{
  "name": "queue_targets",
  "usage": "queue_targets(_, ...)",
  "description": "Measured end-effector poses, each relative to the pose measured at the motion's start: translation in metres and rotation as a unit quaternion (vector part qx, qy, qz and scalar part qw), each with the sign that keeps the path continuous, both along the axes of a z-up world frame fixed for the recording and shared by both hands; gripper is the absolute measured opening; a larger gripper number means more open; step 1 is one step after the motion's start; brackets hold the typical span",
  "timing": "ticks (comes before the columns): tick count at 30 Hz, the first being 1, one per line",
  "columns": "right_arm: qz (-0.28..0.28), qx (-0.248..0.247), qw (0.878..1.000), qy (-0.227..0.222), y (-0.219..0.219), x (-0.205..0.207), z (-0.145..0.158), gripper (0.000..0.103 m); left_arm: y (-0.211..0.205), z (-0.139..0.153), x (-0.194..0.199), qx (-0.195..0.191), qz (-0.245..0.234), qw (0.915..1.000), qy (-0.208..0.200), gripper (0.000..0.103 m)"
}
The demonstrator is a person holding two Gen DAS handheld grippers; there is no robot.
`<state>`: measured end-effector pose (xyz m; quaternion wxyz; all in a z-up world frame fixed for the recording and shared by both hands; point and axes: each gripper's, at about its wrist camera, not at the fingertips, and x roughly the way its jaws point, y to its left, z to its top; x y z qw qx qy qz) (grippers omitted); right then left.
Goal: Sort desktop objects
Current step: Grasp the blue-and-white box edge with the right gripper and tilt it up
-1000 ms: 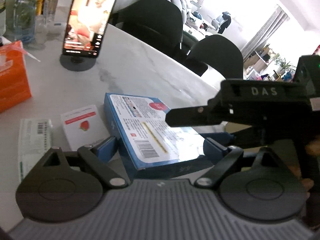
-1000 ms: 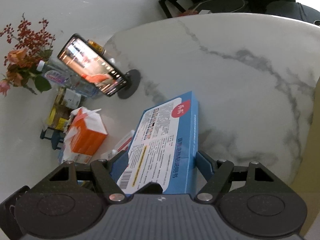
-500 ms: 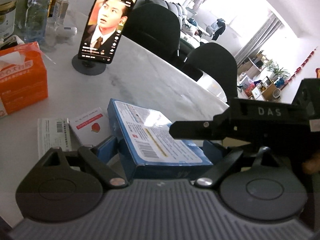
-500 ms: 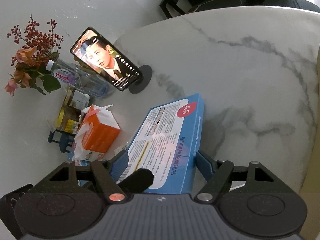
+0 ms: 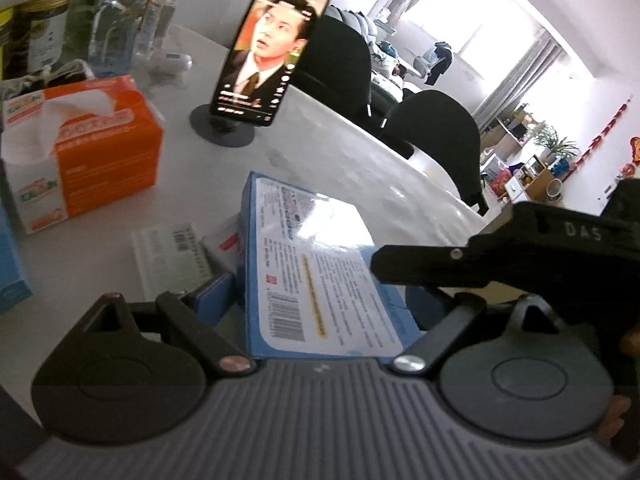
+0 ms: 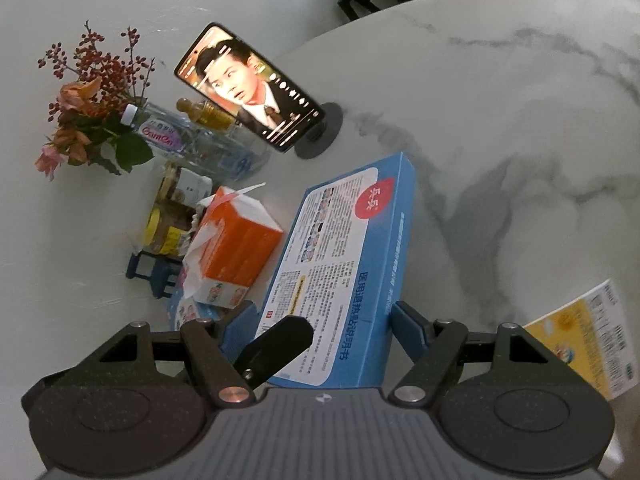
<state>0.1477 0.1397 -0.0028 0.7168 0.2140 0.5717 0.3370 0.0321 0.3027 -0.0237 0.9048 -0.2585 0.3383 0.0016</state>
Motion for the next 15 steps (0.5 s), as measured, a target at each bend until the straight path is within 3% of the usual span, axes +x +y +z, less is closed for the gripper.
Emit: queue_targets(15,0.002,0.024,1.0,0.012,0.01,-0.02,-0.029,0.077,0.008,-0.024,-0.01,0.029,0.002,0.9991,0.033,0.092)
